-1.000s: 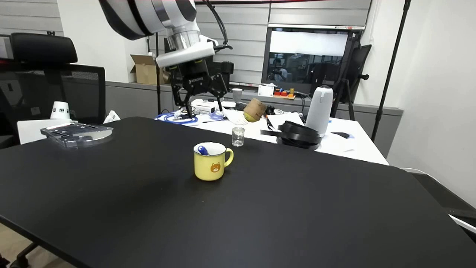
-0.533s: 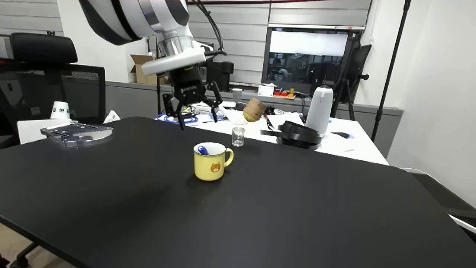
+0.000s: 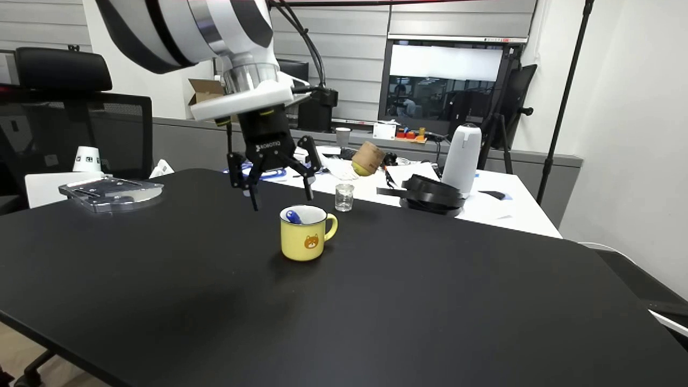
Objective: Put the marker in the mug, put it back on the table, and then put it in the mug again
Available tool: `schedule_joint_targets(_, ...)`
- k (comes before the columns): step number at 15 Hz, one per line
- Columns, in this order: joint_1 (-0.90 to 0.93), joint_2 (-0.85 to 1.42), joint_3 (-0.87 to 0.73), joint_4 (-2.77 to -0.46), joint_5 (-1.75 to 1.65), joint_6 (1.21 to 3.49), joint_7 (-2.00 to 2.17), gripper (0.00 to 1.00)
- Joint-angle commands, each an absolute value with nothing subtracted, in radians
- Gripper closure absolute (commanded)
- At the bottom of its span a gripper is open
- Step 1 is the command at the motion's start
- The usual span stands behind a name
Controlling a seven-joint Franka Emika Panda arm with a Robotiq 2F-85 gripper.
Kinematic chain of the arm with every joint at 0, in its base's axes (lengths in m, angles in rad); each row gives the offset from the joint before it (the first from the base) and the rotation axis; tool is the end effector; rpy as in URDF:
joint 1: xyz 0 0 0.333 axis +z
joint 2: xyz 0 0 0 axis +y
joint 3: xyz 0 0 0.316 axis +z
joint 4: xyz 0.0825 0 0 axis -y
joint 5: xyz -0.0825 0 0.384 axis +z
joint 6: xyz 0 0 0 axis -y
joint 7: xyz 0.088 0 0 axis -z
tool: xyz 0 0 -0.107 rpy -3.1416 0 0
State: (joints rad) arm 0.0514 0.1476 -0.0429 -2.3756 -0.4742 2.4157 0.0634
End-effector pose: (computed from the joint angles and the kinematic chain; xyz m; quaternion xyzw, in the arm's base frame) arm 0.4944 0.0015 0.2530 0.9748 0.1572 -0.0473 0.1511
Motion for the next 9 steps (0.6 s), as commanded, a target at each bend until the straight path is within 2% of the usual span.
schedule_joint_targets(1,0.045,0.184,-0.048,-2.396,-0.483,2.478,0.131,0.00)
schedule_joint_targets(9,0.061,0.231,-0.080,-2.384,-0.493,2.562,0.184,0.00)
